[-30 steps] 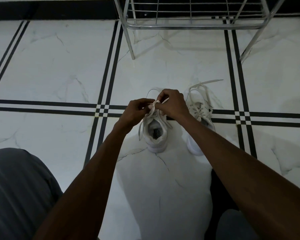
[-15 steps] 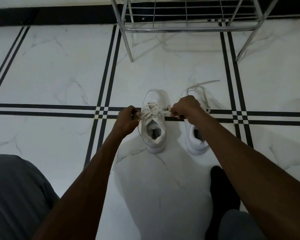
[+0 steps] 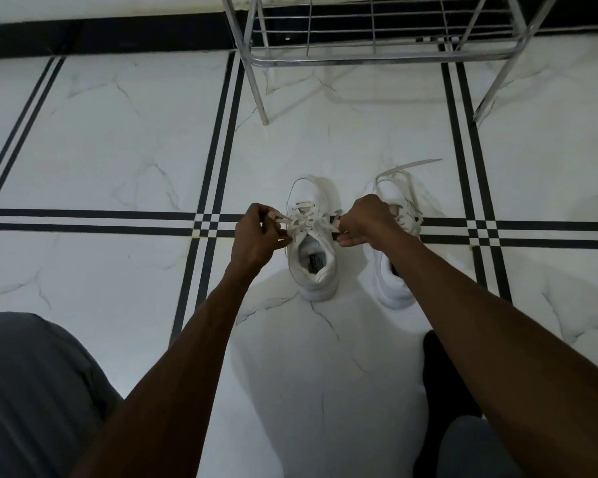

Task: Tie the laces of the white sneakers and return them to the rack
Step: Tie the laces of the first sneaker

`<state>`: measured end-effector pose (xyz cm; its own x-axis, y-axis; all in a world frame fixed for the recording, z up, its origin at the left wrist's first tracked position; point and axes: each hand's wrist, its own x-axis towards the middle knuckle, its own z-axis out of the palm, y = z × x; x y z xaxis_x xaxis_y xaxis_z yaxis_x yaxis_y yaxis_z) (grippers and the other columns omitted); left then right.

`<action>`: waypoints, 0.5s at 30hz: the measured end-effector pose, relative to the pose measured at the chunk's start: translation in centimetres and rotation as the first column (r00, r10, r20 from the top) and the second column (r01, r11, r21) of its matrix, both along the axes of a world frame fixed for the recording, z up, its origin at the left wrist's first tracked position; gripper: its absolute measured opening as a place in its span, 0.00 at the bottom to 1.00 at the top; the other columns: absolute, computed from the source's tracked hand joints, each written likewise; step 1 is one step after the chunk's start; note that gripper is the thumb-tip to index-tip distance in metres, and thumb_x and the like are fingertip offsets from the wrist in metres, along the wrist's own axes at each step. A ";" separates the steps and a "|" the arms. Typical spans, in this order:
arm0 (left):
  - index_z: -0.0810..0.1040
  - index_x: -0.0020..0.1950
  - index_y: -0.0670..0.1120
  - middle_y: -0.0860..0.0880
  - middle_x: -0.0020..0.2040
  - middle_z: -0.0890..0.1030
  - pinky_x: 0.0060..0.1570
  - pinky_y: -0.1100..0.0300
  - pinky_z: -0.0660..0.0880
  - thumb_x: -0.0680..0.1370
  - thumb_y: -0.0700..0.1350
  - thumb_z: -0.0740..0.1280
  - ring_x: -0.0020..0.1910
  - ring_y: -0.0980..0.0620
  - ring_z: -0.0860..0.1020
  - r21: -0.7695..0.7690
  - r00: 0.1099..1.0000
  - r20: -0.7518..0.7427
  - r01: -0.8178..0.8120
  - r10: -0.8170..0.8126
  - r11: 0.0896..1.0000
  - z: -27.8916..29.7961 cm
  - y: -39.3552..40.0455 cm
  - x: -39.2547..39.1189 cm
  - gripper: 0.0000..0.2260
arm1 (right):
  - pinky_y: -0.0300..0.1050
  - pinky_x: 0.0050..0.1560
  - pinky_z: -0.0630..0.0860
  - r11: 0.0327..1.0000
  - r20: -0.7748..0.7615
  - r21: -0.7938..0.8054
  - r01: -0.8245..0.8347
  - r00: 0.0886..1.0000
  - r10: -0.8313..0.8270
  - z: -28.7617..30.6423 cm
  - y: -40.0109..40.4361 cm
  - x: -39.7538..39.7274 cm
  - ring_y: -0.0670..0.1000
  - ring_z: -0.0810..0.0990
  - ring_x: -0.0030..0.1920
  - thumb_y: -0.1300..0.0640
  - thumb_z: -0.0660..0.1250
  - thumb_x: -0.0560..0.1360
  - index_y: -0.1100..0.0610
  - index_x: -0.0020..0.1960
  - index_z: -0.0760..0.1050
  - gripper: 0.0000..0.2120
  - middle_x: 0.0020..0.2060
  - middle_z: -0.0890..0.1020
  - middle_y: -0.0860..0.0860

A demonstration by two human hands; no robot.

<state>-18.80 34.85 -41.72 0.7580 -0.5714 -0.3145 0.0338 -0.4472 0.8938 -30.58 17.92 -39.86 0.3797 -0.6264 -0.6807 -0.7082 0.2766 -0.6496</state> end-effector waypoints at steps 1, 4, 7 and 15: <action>0.73 0.60 0.37 0.41 0.50 0.79 0.45 0.50 0.86 0.86 0.39 0.58 0.42 0.49 0.86 -0.007 1.000 0.001 -0.013 0.013 1.000 0.0 -0.1 -0.1 0.07 | 0.59 0.44 0.86 1.000 -0.005 0.007 -0.004 1.000 0.004 0.2 0.0 0.0 0.62 0.88 0.37 0.69 0.70 0.71 0.67 0.40 0.77 0.03 0.37 0.86 0.65; 0.71 0.60 0.37 0.39 0.50 0.77 0.43 0.47 0.86 0.85 0.34 0.57 0.42 0.44 0.86 0.001 1.000 0.015 -0.022 0.022 1.000 -0.2 0.1 0.1 0.06 | 0.45 0.32 0.83 0.999 0.004 0.027 -0.028 1.000 0.028 0.5 -0.1 0.2 0.57 0.88 0.37 0.68 0.70 0.73 0.63 0.39 0.75 0.06 0.34 0.87 0.61; 0.72 0.59 0.36 0.36 0.55 0.78 0.46 0.42 0.85 0.81 0.29 0.62 0.46 0.35 0.86 0.005 1.000 0.016 0.005 -0.006 1.000 -0.1 0.3 0.3 0.08 | 0.42 0.32 0.83 0.996 0.017 0.025 -0.085 0.996 0.085 0.4 -0.4 0.1 0.52 0.85 0.32 0.68 0.70 0.74 0.64 0.48 0.77 0.05 0.40 0.85 0.60; 0.80 0.56 0.38 0.42 0.48 0.85 0.45 0.55 0.84 0.83 0.41 0.67 0.46 0.46 0.86 -0.109 0.992 -0.109 -0.068 0.056 0.992 0.1 0.1 0.5 0.07 | 0.55 0.44 0.86 0.994 0.097 0.095 -0.053 0.994 0.044 0.3 -0.2 -0.8 0.61 0.87 0.40 0.71 0.68 0.76 0.62 0.39 0.71 0.10 0.39 0.83 0.65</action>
<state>-18.33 34.94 -41.60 0.7590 -0.5603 -0.3317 0.1556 -0.3386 0.9280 -31.37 17.75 -39.57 0.4733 -0.5386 -0.6971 -0.6591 0.3084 -0.6859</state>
